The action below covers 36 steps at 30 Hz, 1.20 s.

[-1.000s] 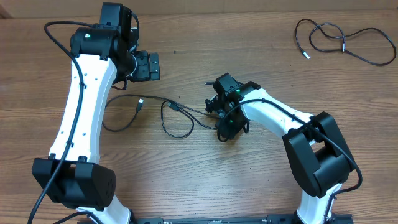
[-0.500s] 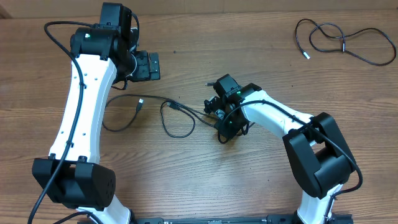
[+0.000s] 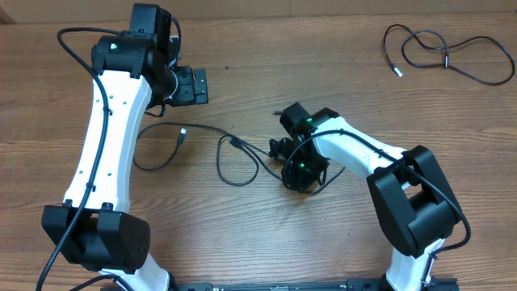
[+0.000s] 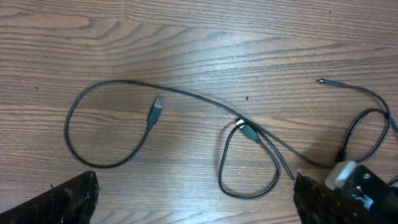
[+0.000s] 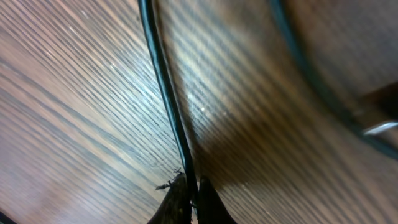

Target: Untangle cables

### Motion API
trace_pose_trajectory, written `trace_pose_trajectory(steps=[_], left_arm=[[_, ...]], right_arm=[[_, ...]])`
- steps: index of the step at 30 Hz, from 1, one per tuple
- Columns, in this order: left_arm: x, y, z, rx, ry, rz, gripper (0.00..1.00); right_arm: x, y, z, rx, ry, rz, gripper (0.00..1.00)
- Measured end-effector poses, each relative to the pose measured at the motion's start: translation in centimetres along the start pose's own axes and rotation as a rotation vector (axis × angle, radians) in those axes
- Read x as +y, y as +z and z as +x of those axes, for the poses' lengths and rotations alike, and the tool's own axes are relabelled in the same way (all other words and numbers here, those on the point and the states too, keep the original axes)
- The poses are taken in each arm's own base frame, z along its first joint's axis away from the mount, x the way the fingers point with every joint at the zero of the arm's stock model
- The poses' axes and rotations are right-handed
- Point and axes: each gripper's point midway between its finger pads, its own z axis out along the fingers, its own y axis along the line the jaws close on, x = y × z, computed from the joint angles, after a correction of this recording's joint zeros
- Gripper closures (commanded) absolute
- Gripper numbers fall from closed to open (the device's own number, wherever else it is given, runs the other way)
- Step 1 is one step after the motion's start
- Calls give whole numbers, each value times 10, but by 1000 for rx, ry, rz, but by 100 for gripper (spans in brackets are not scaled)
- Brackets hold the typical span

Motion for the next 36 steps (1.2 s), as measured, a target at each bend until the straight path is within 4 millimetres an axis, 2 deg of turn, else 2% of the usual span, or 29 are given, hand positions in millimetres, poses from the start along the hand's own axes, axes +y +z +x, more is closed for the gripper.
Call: trace_pose_trajectory(steps=[3, 8, 11, 13, 14, 15, 16, 20, 22, 24, 36], left_arm=[[0, 0, 0, 0, 0, 0, 0], [0, 0, 0, 0, 0, 0, 0], [0, 0, 0, 0, 0, 0, 0], [0, 0, 0, 0, 0, 0, 0], [0, 0, 0, 0, 0, 0, 0], [0, 0, 0, 0, 0, 0, 0], [0, 0, 0, 0, 0, 0, 0], [0, 0, 0, 0, 0, 0, 0], [0, 0, 0, 0, 0, 0, 0], [0, 0, 0, 0, 0, 0, 0], [0, 0, 0, 0, 0, 0, 0]], right_arm=[[3, -23, -15, -77, -5, 17, 96], [17, -97, -45, -303, -46, 59, 96], [29, -143, -52, -438, -77, 82, 96], [34, -163, -53, -503, -93, 96, 96], [36, -170, -53, -524, -97, 100, 92], [37, -174, -52, -537, -100, 104, 78], [38, -175, -52, -540, -100, 104, 66], [36, -171, -53, -529, -93, 101, 28], [36, -164, -52, -510, -91, 89, 21], [37, -157, -53, -493, -85, 71, 18], [37, -78, -64, -301, -44, -38, 14]])
